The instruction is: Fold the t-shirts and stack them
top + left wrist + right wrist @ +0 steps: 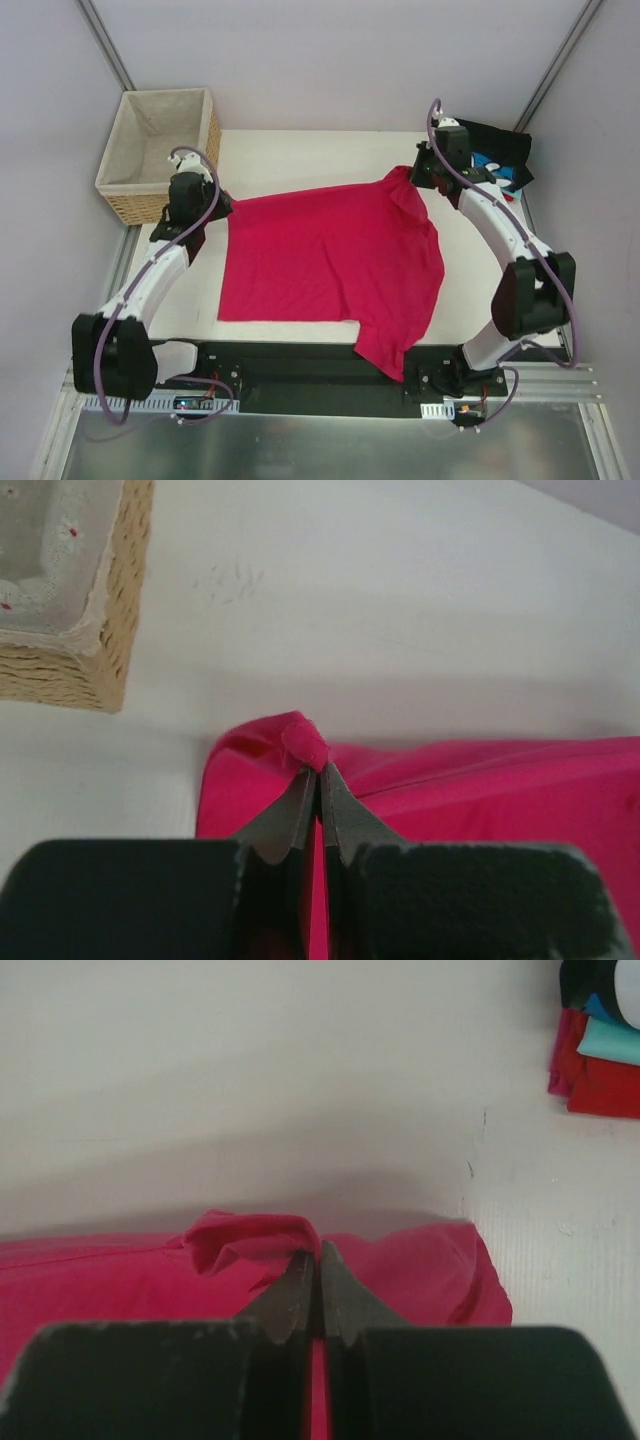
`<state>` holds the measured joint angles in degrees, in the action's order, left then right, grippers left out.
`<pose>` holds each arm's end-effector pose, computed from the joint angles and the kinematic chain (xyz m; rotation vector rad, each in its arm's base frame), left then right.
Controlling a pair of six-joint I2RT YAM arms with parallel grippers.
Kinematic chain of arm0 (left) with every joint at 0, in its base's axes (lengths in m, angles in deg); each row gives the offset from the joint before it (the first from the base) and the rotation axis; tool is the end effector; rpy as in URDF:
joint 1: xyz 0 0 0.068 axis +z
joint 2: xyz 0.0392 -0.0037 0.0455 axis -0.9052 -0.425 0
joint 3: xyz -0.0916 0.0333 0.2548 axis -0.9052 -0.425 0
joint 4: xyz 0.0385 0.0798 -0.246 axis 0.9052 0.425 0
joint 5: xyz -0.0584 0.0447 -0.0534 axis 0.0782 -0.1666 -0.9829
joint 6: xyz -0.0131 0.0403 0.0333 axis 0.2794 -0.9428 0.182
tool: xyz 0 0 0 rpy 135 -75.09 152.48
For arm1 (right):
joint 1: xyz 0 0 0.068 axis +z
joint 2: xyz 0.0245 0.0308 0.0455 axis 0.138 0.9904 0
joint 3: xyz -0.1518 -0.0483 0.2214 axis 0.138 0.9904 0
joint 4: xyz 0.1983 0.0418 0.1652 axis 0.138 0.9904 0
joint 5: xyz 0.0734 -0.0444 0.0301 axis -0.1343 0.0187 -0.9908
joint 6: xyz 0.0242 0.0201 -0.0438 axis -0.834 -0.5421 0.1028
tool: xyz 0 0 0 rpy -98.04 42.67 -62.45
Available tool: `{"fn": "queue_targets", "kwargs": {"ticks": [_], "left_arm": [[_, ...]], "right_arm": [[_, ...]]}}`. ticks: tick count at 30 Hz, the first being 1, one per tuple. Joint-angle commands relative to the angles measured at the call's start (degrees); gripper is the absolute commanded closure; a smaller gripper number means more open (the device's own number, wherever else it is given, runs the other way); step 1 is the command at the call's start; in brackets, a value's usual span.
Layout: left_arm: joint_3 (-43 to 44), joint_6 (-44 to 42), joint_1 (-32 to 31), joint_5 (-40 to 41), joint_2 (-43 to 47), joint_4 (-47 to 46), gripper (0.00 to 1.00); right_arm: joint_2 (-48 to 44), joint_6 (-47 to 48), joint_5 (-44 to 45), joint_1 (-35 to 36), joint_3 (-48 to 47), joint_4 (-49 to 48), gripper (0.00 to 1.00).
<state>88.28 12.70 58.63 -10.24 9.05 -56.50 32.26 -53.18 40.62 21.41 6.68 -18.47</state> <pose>0.2667 -0.0301 0.3008 -0.2303 1.8441 -0.3687 0.3552 0.0853 0.3342 -0.2249 2.0556 0.1574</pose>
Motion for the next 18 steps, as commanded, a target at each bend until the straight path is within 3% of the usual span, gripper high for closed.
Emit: {"fn": "queue_targets", "kwargs": {"ticks": [1,12,16,17,18], "left_arm": [[7.2,-1.7,0.9,3.9,-7.5,-8.3,1.00],[25.2,-3.9,2.1,2.6,-29.4,-7.8,1.00],[33.1,-3.5,2.8,3.8,-36.5,-6.5,1.00],[34.3,-3.4,3.0,3.9,-37.7,-6.2,1.00],[35.5,-3.2,3.3,4.2,-38.8,-5.7,0.94]], "right_arm": [[5.5,-0.7,1.3,-0.6,-8.0,-4.7,0.99],[22.3,0.4,1.0,-2.4,-23.7,-3.1,1.00],[28.7,0.7,1.6,-2.6,-34.1,-1.0,0.99],[31.3,0.7,1.6,-2.6,-35.6,-0.5,0.99],[32.4,0.7,1.7,-2.5,-37.3,-0.5,0.89]]}}
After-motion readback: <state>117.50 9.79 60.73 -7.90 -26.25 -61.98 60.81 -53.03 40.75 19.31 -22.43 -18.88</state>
